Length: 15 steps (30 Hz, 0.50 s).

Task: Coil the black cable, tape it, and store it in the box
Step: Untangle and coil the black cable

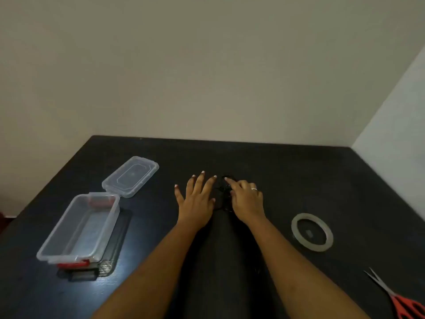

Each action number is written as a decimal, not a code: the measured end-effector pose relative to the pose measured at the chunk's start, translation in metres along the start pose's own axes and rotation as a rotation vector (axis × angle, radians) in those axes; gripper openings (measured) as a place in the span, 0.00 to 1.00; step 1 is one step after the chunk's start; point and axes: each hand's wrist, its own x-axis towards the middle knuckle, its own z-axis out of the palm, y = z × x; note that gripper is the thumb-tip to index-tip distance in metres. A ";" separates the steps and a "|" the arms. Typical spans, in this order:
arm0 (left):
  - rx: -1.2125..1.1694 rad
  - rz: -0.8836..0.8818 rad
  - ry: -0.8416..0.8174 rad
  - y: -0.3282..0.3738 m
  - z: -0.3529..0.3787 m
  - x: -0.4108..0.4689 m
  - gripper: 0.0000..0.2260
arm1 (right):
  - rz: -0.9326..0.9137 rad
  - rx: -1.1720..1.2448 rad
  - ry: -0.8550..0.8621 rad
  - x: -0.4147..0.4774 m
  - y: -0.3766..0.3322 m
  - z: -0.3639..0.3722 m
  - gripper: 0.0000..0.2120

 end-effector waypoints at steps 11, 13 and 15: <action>-0.073 -0.027 0.233 -0.025 0.007 -0.072 0.24 | 0.081 0.237 0.286 -0.039 -0.021 0.020 0.13; -0.104 -0.019 0.238 -0.025 0.001 -0.095 0.23 | 0.068 0.461 0.358 -0.056 -0.029 0.015 0.13; -0.200 -0.049 0.238 -0.024 -0.007 -0.113 0.22 | 0.084 0.699 0.411 -0.074 -0.038 0.003 0.13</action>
